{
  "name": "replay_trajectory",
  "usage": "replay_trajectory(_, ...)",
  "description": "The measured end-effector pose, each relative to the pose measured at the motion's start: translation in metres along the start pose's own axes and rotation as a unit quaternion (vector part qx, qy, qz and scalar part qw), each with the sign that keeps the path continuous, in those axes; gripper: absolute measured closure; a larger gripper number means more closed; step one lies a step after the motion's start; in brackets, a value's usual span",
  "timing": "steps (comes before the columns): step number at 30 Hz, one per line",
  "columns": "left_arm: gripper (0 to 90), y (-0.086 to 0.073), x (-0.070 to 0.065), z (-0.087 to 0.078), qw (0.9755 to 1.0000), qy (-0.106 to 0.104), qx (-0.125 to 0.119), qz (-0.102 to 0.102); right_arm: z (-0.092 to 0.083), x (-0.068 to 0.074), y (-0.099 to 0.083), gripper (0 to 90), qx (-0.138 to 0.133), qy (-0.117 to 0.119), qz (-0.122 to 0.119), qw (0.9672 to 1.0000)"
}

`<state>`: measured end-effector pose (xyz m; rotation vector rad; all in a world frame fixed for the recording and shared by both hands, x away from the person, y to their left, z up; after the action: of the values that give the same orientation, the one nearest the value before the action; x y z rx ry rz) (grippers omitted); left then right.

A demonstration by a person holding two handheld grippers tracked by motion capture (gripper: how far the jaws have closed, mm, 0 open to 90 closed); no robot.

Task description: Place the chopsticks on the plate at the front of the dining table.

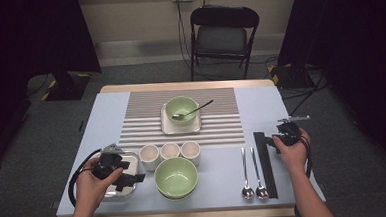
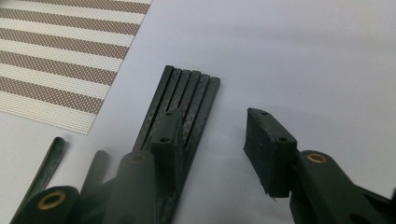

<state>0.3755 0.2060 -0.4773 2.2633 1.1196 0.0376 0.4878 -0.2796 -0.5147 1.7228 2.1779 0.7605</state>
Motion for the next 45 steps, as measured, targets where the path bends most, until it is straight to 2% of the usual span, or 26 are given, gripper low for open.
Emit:
replay_trajectory(20,17.4,-0.0006,0.0002,0.0007,1.0000,0.001,0.002,-0.002,0.0025,0.0000,-0.0031,58.4,0.009,0.000,0.000,1.0000)
replay_trajectory(25,17.4,-0.0004,0.0002,0.0009,1.0000,0.001,0.001,-0.003,0.0033,0.0002,-0.0029,60.6,0.010,-0.005,-0.012,0.9999)
replay_trajectory(28,17.4,-0.0008,0.0006,0.0003,1.0000,0.003,0.002,-0.002,0.0038,-0.0006,-0.0038,61.6,0.010,-0.003,-0.008,0.9999)
replay_trajectory(33,17.4,-0.0005,0.0002,0.0001,1.0000,0.002,-0.001,-0.005,0.0041,-0.0008,-0.0039,65.5,0.014,-0.022,-0.018,0.9995)
replay_trajectory(36,17.4,-0.0005,0.0010,-0.0004,1.0000,0.003,-0.001,-0.006,0.0049,0.0003,-0.0041,65.7,0.016,-0.034,-0.043,0.9983)
replay_trajectory(45,17.4,-0.0004,0.0007,-0.0007,1.0000,0.004,-0.003,-0.005,0.0045,0.0011,-0.0046,68.0,0.025,-0.045,-0.057,0.9970)
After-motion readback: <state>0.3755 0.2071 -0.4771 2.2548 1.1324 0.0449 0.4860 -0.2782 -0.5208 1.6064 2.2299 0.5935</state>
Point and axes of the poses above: each handheld gripper's, and its own axes: z roughly forward along the jaws, y roughly out of its top, x roughly to its left, the point moved 8 cm from there along z, roughly forward along the jaws, and after that the axes turned 6 degrees about x, right-handed, at the moved point
